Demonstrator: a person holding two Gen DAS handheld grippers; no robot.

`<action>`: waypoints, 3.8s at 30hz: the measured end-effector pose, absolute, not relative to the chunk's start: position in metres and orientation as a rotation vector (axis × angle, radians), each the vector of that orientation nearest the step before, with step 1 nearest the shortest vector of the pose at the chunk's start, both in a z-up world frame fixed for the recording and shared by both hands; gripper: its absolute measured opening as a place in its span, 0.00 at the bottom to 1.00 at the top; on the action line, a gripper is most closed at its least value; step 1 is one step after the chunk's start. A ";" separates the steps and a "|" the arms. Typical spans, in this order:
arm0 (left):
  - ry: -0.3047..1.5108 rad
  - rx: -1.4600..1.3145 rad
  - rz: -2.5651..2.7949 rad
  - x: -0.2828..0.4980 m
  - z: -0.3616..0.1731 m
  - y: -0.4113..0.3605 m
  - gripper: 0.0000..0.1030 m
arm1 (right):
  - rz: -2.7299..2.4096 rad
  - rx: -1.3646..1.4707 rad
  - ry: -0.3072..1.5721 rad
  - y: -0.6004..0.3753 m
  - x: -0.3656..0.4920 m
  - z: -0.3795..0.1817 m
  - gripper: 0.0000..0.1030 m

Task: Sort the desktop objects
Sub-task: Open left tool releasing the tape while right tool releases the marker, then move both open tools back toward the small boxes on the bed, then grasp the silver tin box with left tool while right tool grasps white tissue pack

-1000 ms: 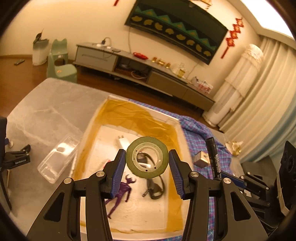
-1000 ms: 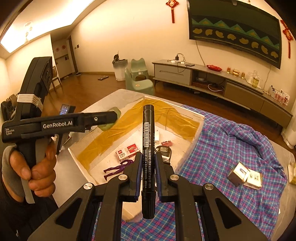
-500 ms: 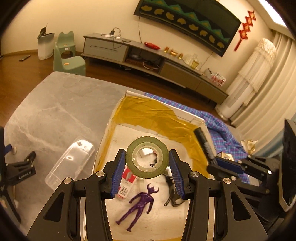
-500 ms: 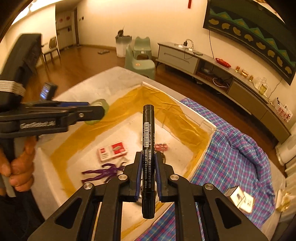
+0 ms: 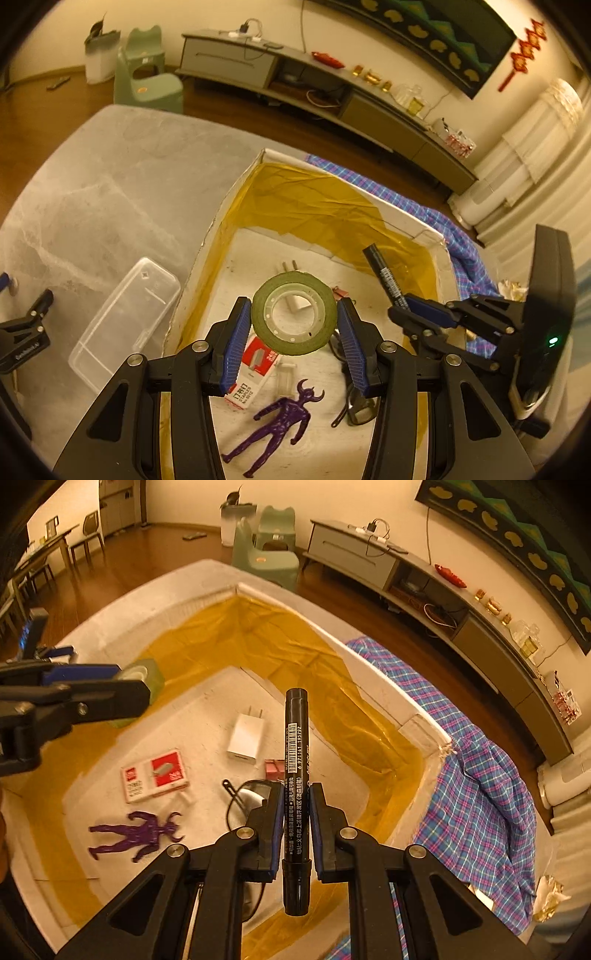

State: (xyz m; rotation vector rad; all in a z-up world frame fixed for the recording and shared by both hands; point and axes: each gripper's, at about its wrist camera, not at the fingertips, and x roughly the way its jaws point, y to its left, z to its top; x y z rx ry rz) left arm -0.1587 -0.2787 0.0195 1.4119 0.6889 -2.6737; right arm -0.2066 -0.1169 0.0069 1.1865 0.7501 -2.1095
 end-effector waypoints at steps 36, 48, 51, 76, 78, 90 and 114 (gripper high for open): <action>0.670 1.380 -2.653 -0.142 0.047 -0.288 0.49 | -2.089 1.172 0.708 -0.099 -0.187 0.026 0.39; 0.450 1.342 -2.768 -0.106 0.076 -0.252 0.50 | -2.124 1.110 0.535 -0.060 -0.143 0.059 0.41; 0.417 1.340 -2.793 -0.098 0.080 -0.241 0.50 | -2.129 1.079 0.469 -0.050 -0.130 0.065 0.43; 0.128 1.178 -3.107 -0.045 0.119 -0.128 0.50 | -2.159 0.907 0.093 0.049 -0.069 0.083 0.44; 0.096 1.194 -3.129 -0.050 0.116 -0.113 0.50 | -2.195 0.915 0.052 0.074 -0.080 0.085 0.45; 0.069 1.488 -3.118 -0.104 0.071 -0.028 0.50 | -2.474 1.090 0.037 0.201 -0.171 0.038 0.63; -0.010 1.621 -3.028 -0.224 -0.008 0.068 0.50 | -2.458 1.274 0.313 0.186 -0.278 -0.072 0.79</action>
